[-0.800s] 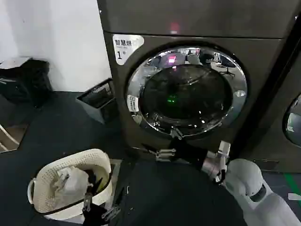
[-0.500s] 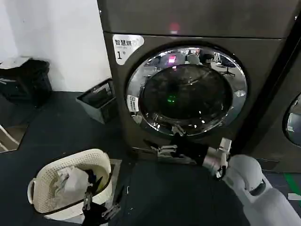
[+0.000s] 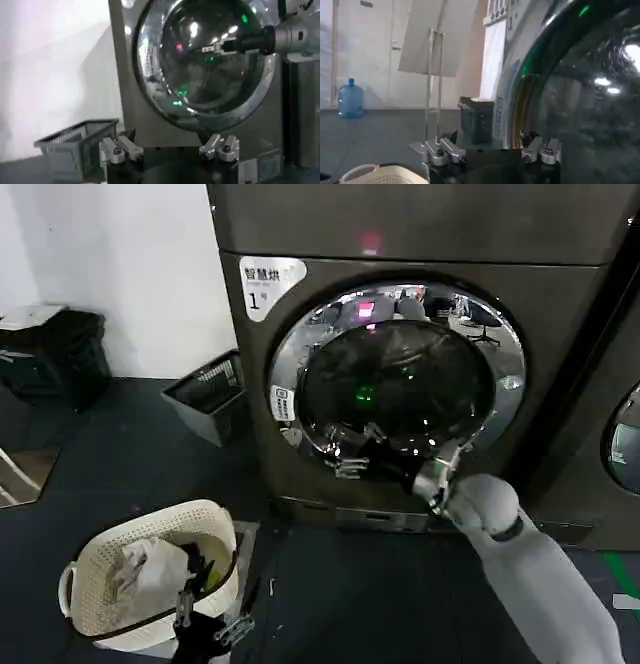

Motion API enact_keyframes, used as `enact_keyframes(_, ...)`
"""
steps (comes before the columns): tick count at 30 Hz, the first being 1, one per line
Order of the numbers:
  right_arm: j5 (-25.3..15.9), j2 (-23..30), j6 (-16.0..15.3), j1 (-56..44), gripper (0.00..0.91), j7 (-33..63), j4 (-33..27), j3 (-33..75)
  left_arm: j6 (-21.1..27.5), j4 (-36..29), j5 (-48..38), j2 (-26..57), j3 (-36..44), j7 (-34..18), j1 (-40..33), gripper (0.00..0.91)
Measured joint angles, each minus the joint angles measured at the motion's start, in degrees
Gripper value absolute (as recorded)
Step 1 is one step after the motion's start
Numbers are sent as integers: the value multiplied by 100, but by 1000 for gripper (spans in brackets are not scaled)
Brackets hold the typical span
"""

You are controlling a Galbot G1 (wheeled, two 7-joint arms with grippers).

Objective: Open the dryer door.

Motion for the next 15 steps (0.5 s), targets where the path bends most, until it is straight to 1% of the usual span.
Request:
enact_keyframes(9,-16,353,62,423,907,70,-615,-293,114,-104,-9,-95,-4,-2,12,907)
enact_keyframes(15,-30,477,121,576,907,71,-835,-460,76,-105,51,-156,16,19,35,907)
